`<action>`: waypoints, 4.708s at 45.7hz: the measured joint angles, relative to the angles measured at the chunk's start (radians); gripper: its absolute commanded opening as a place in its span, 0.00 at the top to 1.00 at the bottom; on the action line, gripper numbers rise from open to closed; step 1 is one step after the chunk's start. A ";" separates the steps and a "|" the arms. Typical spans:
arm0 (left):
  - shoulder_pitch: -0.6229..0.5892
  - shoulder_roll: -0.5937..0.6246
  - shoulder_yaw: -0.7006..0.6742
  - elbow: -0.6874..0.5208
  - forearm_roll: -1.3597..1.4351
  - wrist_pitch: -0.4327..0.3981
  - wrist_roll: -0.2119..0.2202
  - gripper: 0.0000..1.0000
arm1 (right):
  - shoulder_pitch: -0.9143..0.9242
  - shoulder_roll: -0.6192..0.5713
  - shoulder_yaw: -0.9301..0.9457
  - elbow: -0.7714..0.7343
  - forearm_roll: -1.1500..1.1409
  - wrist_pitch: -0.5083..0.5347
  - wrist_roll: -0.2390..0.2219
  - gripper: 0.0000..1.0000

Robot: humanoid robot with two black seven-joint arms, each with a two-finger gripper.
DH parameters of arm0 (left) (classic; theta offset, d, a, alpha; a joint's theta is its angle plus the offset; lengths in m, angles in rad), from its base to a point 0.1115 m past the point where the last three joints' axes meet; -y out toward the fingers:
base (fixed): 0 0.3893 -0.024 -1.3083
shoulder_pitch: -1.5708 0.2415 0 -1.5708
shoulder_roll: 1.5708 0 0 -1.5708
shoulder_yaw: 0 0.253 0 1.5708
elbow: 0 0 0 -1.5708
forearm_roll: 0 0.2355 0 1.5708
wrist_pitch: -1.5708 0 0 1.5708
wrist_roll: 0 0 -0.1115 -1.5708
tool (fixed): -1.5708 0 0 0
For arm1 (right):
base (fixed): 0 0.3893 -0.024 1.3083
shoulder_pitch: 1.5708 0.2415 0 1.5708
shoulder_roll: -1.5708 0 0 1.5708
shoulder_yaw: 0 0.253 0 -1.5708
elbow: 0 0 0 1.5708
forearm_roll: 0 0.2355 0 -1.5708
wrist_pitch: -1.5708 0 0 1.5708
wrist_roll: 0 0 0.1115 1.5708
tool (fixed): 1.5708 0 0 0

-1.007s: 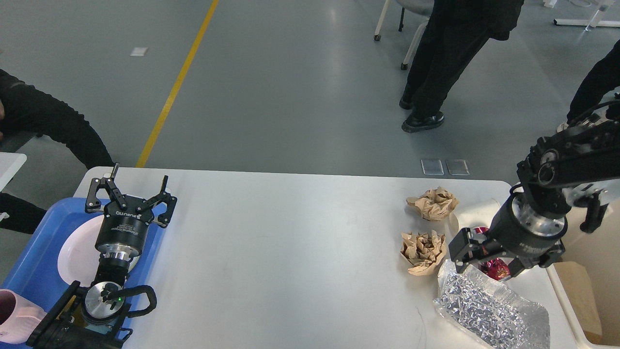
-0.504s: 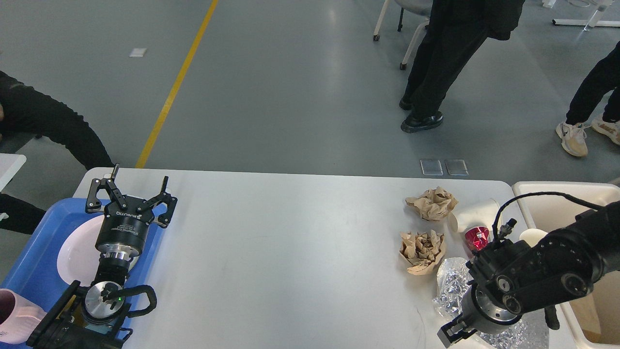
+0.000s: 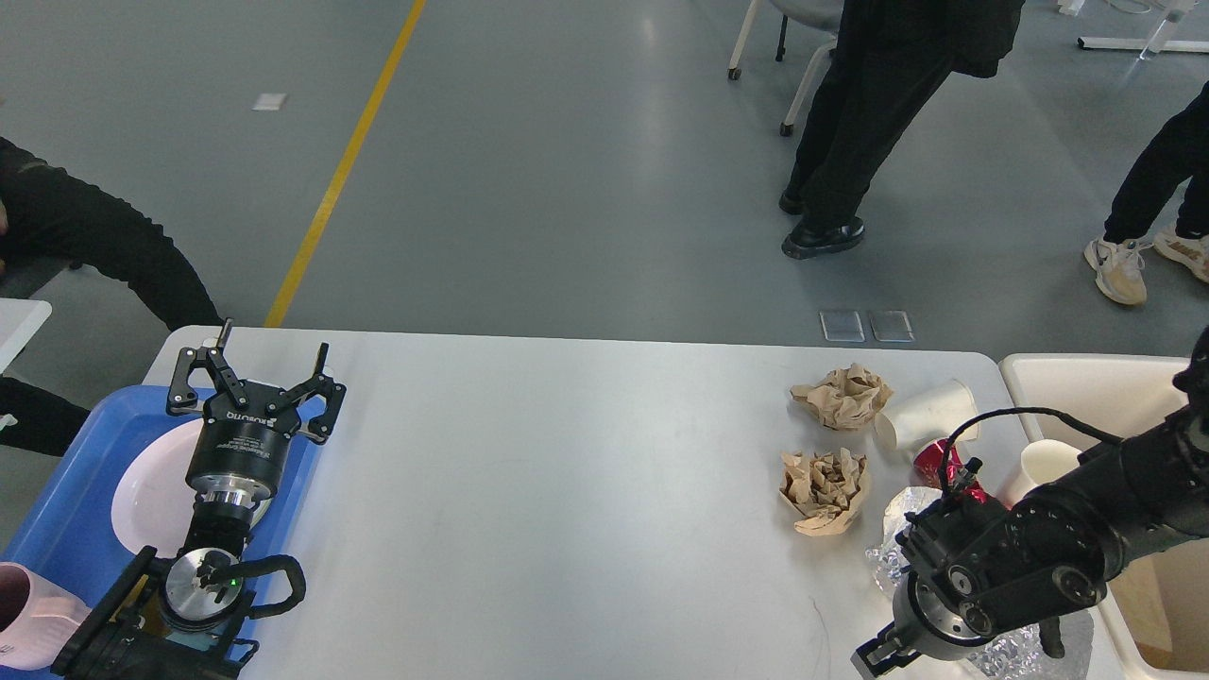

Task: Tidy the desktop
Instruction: 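Lower the right gripper onto the crumpled foil and close on it, then lift the foil with the right gripper and carry it into the bin, then release the foil in the bin and hold the right gripper there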

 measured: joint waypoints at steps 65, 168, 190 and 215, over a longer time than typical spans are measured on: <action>0.000 0.000 0.001 0.000 0.000 0.000 0.000 0.04 | -0.102 -0.011 -0.034 -0.158 0.072 -0.017 0.000 1.00; 0.000 0.001 0.000 0.000 0.000 0.000 0.000 0.04 | -0.615 -0.188 0.258 -1.337 0.920 -0.184 0.041 1.00; 0.000 0.000 0.000 0.000 0.000 0.000 0.000 0.04 | -0.753 -0.104 0.314 -1.427 0.937 -0.276 0.041 1.00; 0.000 0.002 0.000 0.000 0.000 0.000 0.000 0.04 | -0.827 -0.067 0.376 -1.424 0.938 -0.291 0.044 1.00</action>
